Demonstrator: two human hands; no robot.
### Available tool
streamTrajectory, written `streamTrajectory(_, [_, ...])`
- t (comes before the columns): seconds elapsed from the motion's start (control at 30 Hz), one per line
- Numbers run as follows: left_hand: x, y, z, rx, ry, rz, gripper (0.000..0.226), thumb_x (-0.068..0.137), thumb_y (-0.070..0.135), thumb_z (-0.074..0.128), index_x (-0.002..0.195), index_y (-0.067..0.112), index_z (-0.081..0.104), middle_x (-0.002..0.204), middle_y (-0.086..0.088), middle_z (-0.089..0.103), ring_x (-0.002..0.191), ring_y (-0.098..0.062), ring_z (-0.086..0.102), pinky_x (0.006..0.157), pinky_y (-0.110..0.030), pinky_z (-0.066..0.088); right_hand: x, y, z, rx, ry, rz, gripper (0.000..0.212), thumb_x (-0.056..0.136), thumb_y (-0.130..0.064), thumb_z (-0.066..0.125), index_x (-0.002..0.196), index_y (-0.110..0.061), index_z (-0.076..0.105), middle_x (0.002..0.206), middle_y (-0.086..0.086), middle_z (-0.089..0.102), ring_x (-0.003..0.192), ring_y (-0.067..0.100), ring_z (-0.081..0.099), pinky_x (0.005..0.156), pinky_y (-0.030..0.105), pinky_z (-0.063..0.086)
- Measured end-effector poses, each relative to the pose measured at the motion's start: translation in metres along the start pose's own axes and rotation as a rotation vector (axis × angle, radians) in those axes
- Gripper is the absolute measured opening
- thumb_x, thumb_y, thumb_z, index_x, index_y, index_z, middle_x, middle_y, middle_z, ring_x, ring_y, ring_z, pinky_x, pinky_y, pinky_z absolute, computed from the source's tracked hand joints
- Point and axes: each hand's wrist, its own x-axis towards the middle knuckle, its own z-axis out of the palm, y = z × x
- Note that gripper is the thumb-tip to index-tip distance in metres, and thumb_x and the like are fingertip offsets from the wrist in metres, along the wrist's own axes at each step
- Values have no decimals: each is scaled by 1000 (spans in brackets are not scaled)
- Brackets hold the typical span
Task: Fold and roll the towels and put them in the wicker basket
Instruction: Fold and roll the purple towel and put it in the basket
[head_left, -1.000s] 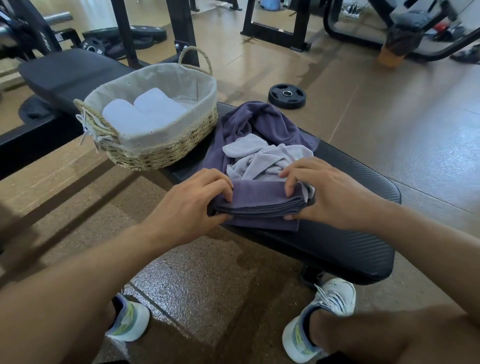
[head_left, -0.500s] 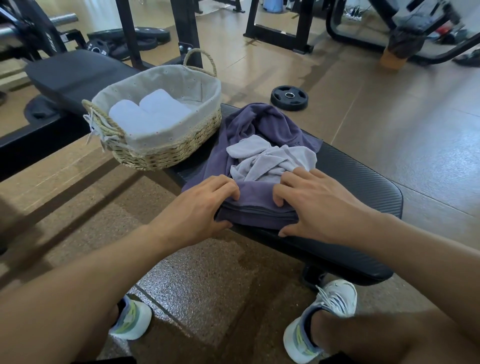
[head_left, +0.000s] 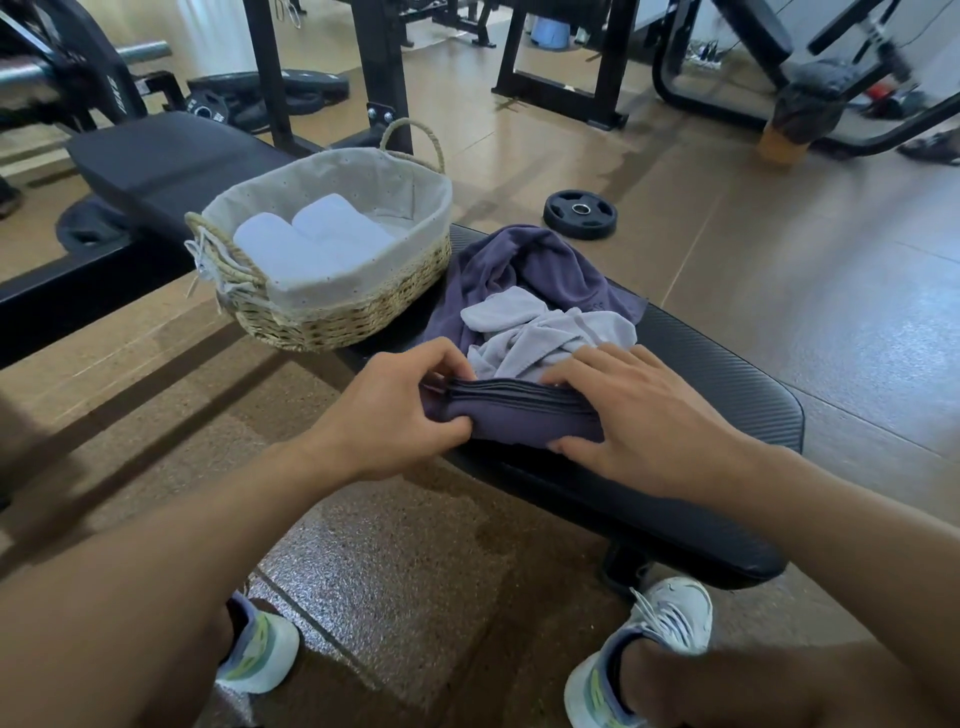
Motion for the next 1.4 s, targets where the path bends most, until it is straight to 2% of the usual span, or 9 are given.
streamTrajectory(0.1, [-1, 5, -9, -40, -50, 2, 33, 73, 15, 80, 98, 26, 62, 94, 11, 74, 86, -12, 71, 83, -37, 57, 0, 4, -4, 178, 9, 13, 46, 86, -43, 71, 129, -33, 57, 123, -13, 61, 117, 11, 54, 103, 33, 41])
streamTrajectory(0.2, [-2, 10, -15, -80, -85, -16, 35, 79, 10, 80, 105, 23, 62, 98, 9, 75, 88, -21, 69, 86, -34, 54, 1, 9, -10, 325, -22, 14, 43, 89, -35, 73, 130, -32, 61, 125, -17, 62, 117, 2, 53, 99, 17, 37])
streamTrajectory(0.37, [-6, 12, -14, -270, -114, -116, 44, 77, 44, 79, 115, 29, 65, 109, 5, 75, 99, -20, 71, 92, -36, 56, -1, 16, -13, 546, -86, 61, 37, 88, -33, 75, 124, -37, 66, 117, -27, 66, 111, -13, 57, 90, 1, 36])
streamTrajectory(0.53, [-6, 13, -6, -358, -114, -168, 58, 68, 36, 92, 119, 28, 65, 103, -3, 79, 98, -28, 75, 87, -56, 58, 1, 16, -13, 606, -156, 55, 35, 89, -36, 76, 120, -44, 63, 113, -29, 67, 108, -10, 60, 89, 5, 41])
streamTrajectory(0.77, [-6, 16, 0, -430, -141, -170, 49, 63, 17, 88, 108, 13, 69, 94, -8, 80, 86, -16, 74, 79, -36, 62, 2, -2, -8, 553, -192, 35, 77, 72, -65, 79, 141, -43, 51, 127, -26, 58, 118, -5, 54, 101, 20, 43])
streamTrajectory(0.93, [-6, 17, 2, -421, -146, -173, 37, 70, 30, 83, 101, 13, 73, 90, -6, 80, 85, -17, 74, 78, -40, 61, 8, -11, -10, 512, -142, -21, 50, 80, -45, 82, 127, -40, 66, 114, -24, 68, 101, -8, 57, 84, 8, 42])
streamTrajectory(1.03, [-4, 20, 3, -438, -110, -189, 35, 71, 35, 79, 98, 14, 73, 84, -6, 79, 76, -10, 70, 64, -26, 56, 11, -10, -11, 515, -124, -2, 45, 80, -41, 83, 122, -41, 70, 103, -28, 70, 91, -14, 57, 78, 5, 40])
streamTrajectory(1.27, [-1, 9, -8, -346, -1, -229, 50, 69, 56, 84, 110, 32, 67, 97, 1, 79, 96, -22, 75, 79, -40, 61, 19, -12, -6, 520, 7, 54, 46, 91, -38, 73, 135, -40, 62, 121, -20, 70, 107, -7, 59, 90, 8, 42])
streamTrajectory(1.4, [5, 1, -15, -398, 70, -217, 37, 78, 27, 85, 111, 23, 68, 99, -2, 80, 98, -23, 75, 91, -48, 59, 30, -21, 1, 409, 60, -26, 44, 102, -38, 56, 145, -29, 55, 130, -9, 66, 118, 8, 56, 102, 24, 42])
